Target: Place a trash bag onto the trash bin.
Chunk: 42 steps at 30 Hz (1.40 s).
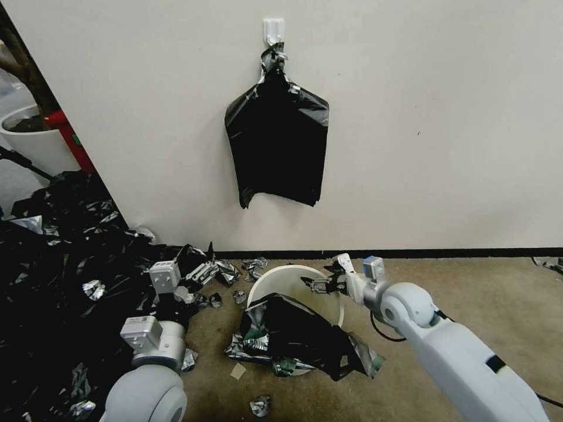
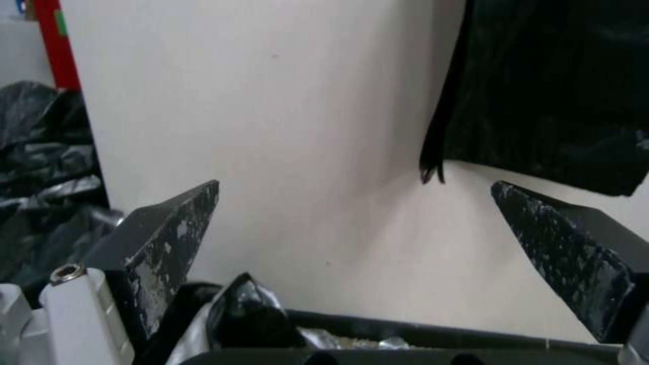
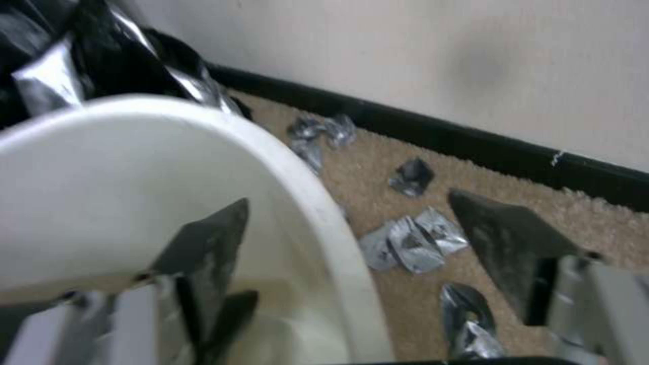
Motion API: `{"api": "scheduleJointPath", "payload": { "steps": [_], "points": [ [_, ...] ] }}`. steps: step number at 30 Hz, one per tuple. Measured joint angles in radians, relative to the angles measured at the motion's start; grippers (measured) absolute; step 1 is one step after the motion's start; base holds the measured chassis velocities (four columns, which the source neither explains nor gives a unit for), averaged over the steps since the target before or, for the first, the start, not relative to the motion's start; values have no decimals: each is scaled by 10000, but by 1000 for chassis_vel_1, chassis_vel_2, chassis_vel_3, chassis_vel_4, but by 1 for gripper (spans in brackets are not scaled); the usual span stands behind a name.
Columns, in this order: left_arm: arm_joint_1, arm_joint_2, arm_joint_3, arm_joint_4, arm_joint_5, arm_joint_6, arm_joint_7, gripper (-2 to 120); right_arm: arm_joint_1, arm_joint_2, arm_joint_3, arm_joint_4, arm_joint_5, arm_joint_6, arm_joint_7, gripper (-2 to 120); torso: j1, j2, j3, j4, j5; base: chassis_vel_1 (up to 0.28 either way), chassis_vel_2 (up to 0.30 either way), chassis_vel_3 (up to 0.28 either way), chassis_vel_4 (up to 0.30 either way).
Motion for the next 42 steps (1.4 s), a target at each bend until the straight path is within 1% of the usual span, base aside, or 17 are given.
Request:
{"api": "scheduleJointPath", "payload": {
  "steps": [4,5,8,9,11,12,14,15,17,19,21,22,28,35,38,41,42],
  "points": [
    [-20,-57,34,122,-35,10,-182,100,0,2,-63,-16,-224,-62,104,57,-1,0,-1,-1,-1,0,0,0,0],
    [-20,-57,34,122,-35,10,-182,100,0,2,-63,-16,-224,-62,104,57,-1,0,-1,-1,-1,0,0,0,0],
    [-46,-115,125,173,-47,35,-282,100,-168,-32,-142,336,195,-92,1113,44,0,0,0,-1,0,0,0,0,0],
    [-46,-115,125,173,-47,35,-282,100,-168,-32,-142,336,195,-92,1113,44,0,0,0,-1,0,0,0,0,0],
    [-70,-159,194,202,-48,70,-375,100,-329,-70,-287,841,1136,-99,2527,32,-1,0,-1,-1,-1,0,0,0,0],
    [-70,-159,194,202,-48,70,-375,100,-329,-70,-287,841,1136,-99,2527,32,-1,0,-1,-1,-1,0,0,0,0],
    [-88,-200,237,238,-48,97,-469,100,-570,-48,-530,1456,2302,129,4934,22,0,0,-1,0,0,0,0,0,0],
    [-88,-200,237,238,-48,97,-469,100,-570,-48,-530,1456,2302,129,4934,22,0,0,-1,0,0,0,0,0,0],
    [-94,-226,255,252,-50,105,-537,100,-813,57,-661,1936,3170,692,6860,14,-1,0,-2,-1,-3,0,0,0,0],
    [-93,-244,271,278,-61,121,-636,100,-1235,262,-728,2428,3993,1757,8726,6,-1,0,-2,0,2,0,0,0,0],
    [-93,-251,281,285,-63,123,-660,100,-1359,323,-726,2547,4125,2060,9068,6,-1,0,-2,1,-1,0,0,0,0],
    [-91,-269,312,330,-66,130,-706,100,-1720,513,-698,2859,4417,2856,9934,6,-1,0,-2,-1,-2,0,0,0,0],
    [-171,-337,488,470,-68,196,-772,100,-2396,920,-659,3199,4210,3880,10311,5,-2,1,-2,-1,-2,0,0,0,0],
    [-188,-414,587,528,-123,308,-859,100,-2684,946,-466,2719,2952,4113,9320,5,-1,2,-1,0,1,0,0,0,0],
    [-119,-395,502,534,-153,307,-881,100,-2763,850,-377,2692,2258,4182,8954,12,-1,2,-2,0,1,0,0,0,0],
    [-80,-384,331,568,-264,295,-908,100,-2981,698,-233,2713,604,4693,8060,24,-2,2,-2,0,-1,0,0,0,0],
    [-111,-395,213,654,-360,282,-920,100,-3140,632,-215,2838,-359,5134,7334,30,-2,2,-2,-1,1,0,0,0,0]
  ]
}}
